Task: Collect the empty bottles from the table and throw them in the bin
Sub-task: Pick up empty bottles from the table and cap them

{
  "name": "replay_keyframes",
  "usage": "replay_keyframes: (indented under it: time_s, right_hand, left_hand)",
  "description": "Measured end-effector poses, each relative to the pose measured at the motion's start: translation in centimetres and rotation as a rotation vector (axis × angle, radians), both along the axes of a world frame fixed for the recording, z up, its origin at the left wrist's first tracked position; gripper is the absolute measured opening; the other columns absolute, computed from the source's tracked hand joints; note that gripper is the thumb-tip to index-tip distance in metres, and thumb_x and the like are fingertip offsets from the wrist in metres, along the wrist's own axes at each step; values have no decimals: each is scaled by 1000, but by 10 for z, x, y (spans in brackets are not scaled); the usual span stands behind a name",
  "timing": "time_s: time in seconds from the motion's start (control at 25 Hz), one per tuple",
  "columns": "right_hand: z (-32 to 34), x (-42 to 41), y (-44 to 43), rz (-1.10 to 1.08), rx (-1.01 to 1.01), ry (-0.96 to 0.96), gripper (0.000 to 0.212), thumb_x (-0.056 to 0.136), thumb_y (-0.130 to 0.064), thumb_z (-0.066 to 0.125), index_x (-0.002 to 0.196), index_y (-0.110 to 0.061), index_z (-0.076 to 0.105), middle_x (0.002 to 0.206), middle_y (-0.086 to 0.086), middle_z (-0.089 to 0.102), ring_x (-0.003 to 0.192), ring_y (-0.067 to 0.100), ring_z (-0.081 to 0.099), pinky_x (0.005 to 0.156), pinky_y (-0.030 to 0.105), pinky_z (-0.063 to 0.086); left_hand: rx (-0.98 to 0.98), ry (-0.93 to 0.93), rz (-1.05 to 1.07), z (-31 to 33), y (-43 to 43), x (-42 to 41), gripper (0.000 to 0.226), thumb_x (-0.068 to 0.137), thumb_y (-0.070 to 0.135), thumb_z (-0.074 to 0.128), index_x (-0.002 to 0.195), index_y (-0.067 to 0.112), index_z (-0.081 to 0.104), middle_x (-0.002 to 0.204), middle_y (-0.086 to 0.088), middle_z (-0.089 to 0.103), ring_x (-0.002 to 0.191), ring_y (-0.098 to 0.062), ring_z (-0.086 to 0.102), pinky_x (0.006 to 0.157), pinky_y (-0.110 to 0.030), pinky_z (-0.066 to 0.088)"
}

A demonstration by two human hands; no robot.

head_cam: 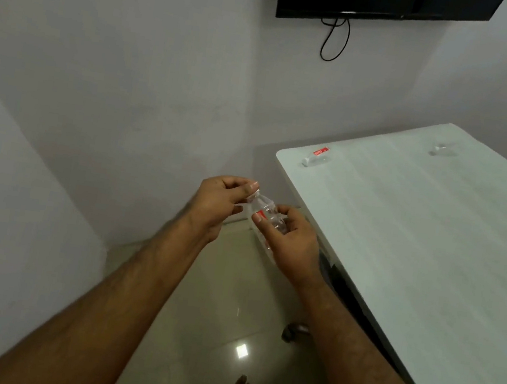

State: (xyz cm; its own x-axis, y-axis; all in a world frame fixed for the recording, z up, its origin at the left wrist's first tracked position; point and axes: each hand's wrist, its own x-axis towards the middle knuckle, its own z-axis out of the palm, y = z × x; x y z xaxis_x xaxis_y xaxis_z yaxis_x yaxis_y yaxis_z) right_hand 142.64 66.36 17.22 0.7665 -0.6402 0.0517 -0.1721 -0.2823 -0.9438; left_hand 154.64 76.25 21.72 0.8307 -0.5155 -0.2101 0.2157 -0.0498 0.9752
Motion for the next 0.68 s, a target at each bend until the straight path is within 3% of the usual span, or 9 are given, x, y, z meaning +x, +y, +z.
replay_keyframes:
  time_s: [0.08,0.2,0.32,0.44,0.56,0.68]
  right_hand:
    - [11,40,-36,101,227,-21,36,90,-47,65,113,-19,64,90,-3,71,79,16,69,59,18,56]
    - [20,82,-91,230,623,15,46,93,-54,53,117,-17,63,88,9,72,73,22,68,64,35,55]
    - [7,109,-140,227,824,67,61,87,-65,51,121,-15,62,86,9,70,66,19,66,58,29,54]
    - [-11,132,-180,63,1026,-7,58,92,-61,50,117,-10,62,80,10,70,55,17,66,49,25,54]
    - [-28,156,-215,-97,1100,-82,59,91,-60,53,120,-10,63,80,11,72,58,18,64,52,24,54]
    - [-48,189,-246,-284,987,-12,59,90,-61,54,126,-15,61,93,10,73,73,20,64,62,29,53]
  left_hand:
    - [-63,-12,-65,6,-35,47,10,88,9,67,95,10,73,94,-8,73,92,-19,67,85,-33,55]
    - [-124,-7,-186,9,-81,99,14,89,8,64,99,8,74,98,-10,75,94,-19,70,89,-30,57]
    - [-152,44,-268,-1,-135,128,16,91,6,61,102,4,72,97,-9,75,91,-18,70,91,-29,56]
    - [-166,91,-360,-15,-198,155,16,92,4,60,103,-1,70,96,-11,73,89,-17,71,89,-26,57]
    - [-153,117,-488,-34,-253,188,17,92,7,61,104,2,71,98,-9,75,90,-14,72,85,-25,57]
    - [15,-5,-597,-71,-307,231,24,94,18,61,116,13,70,117,-4,72,109,-18,67,91,-30,53]
